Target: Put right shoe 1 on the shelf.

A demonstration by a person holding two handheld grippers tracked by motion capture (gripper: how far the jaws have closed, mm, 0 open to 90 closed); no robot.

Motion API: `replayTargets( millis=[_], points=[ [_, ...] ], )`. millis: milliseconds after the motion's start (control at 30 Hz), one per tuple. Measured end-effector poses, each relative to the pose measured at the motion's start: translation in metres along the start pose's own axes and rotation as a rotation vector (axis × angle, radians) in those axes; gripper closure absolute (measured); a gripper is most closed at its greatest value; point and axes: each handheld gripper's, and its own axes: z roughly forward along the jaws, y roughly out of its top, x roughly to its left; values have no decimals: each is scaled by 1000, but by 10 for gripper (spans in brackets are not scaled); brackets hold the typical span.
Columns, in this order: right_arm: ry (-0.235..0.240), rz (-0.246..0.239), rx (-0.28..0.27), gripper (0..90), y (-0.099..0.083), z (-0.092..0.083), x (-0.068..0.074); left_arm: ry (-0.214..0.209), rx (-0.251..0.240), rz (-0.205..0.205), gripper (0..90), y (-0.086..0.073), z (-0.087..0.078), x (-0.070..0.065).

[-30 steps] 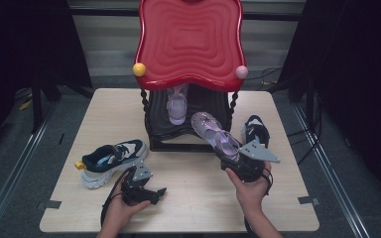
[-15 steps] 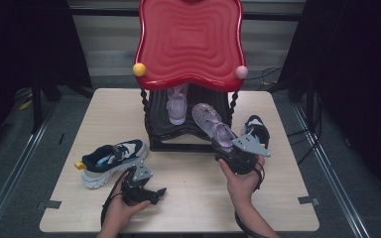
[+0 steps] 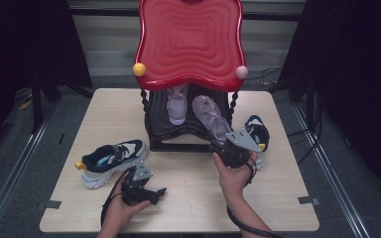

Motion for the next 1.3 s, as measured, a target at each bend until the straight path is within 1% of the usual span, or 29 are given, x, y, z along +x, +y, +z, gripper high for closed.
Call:
replayTargets(
  millis=[67, 133, 167, 233, 300, 333, 467, 533, 600, 667, 700, 733, 800, 867, 900, 933, 1033, 1167, 1300],
  points=[
    [2, 10, -8, 375, 1, 3, 1, 0, 0, 0, 146, 0, 0, 0],
    [-8, 10, -9, 375, 2, 5, 2, 0, 0, 0, 146, 0, 0, 0],
    [-11, 16, -14, 374, 2, 6, 3, -1, 0, 0, 146, 0, 0, 0],
    [-32, 28, -13, 374, 3, 8, 4, -1, 0, 0, 146, 0, 0, 0],
    [-30, 40, -17, 374, 4, 10, 4, -1, 0, 0, 146, 0, 0, 0],
    [-41, 38, -13, 374, 4, 11, 5, -1, 0, 0, 146, 0, 0, 0],
    [-45, 53, -23, 374, 5, 17, 6, -1, -1, -1, 146, 0, 0, 0],
    [-55, 54, -31, 374, 5, 19, 8, -1, -1, 0, 146, 0, 0, 0],
    [-66, 62, -27, 374, 6, 21, 9, -1, -1, 0, 146, 0, 0, 0],
    [-70, 67, -35, 374, 7, 25, 9, -1, -1, 0, 146, 0, 0, 0],
    [-74, 76, -29, 374, 7, 26, 9, -1, -1, 0, 146, 0, 0, 0],
    [-73, 80, -38, 374, 7, 28, 9, -1, -1, 0, 146, 0, 0, 0],
    [-93, 82, -37, 374, 8, 30, 10, -1, 0, 0, 146, 0, 0, 0],
    [-92, 88, -39, 373, 10, 33, 10, 0, 0, 0, 146, 0, 0, 0],
    [-102, 91, -36, 373, 10, 34, 10, 0, 0, 0, 146, 0, 0, 0],
    [-101, 93, -39, 374, 11, 35, 11, 0, 0, 0, 146, 0, 0, 0],
    [-109, 84, -44, 374, 13, 38, 15, 1, 0, 0, 146, 0, 0, 0],
    [-118, 105, -40, 373, 14, 42, 18, 1, 0, 0, 146, 0, 0, 0],
    [-124, 106, -44, 373, 16, 46, 23, 2, 0, 0, 146, 0, 0, 0]
  ],
)
